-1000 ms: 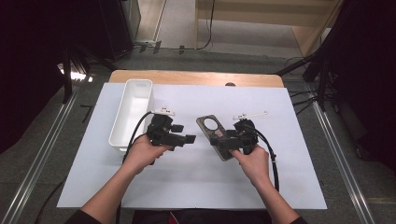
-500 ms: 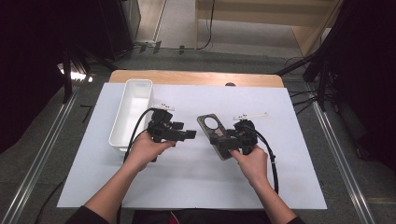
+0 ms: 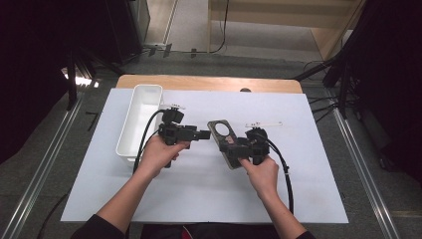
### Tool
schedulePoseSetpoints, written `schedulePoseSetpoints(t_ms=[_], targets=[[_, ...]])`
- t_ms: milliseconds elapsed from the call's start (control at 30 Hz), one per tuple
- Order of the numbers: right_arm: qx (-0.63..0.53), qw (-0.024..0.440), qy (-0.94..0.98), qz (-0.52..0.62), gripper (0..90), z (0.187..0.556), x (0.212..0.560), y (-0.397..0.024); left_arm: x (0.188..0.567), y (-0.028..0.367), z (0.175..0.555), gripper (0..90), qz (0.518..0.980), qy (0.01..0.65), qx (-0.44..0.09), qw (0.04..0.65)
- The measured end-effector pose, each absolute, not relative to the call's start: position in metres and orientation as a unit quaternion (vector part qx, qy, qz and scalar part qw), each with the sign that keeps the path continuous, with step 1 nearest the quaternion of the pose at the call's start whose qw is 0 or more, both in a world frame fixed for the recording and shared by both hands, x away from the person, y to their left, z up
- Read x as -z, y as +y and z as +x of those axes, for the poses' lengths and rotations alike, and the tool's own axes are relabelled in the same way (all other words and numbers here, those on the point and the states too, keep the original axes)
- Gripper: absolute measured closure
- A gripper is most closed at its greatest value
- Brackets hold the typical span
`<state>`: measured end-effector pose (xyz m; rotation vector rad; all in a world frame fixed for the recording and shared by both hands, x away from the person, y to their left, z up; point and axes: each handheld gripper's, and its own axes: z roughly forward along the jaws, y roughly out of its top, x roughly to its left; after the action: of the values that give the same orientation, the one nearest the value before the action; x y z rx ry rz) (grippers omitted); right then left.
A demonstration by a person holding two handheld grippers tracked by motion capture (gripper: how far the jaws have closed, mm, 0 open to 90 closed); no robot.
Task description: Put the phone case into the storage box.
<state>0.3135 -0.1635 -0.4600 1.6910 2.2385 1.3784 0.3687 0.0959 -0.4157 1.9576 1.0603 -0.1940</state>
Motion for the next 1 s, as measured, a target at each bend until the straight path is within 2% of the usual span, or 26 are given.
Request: schedulePoseSetpoints(t_ms=[500, 1000], targets=[[-0.479, -0.009, 0.679, 0.557, 9.6, 0.304, 0.471, -0.15, 0.415, 0.087, 0.376, 27.7, 0.78, 0.452, 0.081, 0.424], [-0.508, -0.005, 0.651, 0.565, 9.7, 0.3, 0.477, -0.147, 0.406, 0.075, 0.385, 27.9, 0.775, 0.475, 0.098, 0.406]])
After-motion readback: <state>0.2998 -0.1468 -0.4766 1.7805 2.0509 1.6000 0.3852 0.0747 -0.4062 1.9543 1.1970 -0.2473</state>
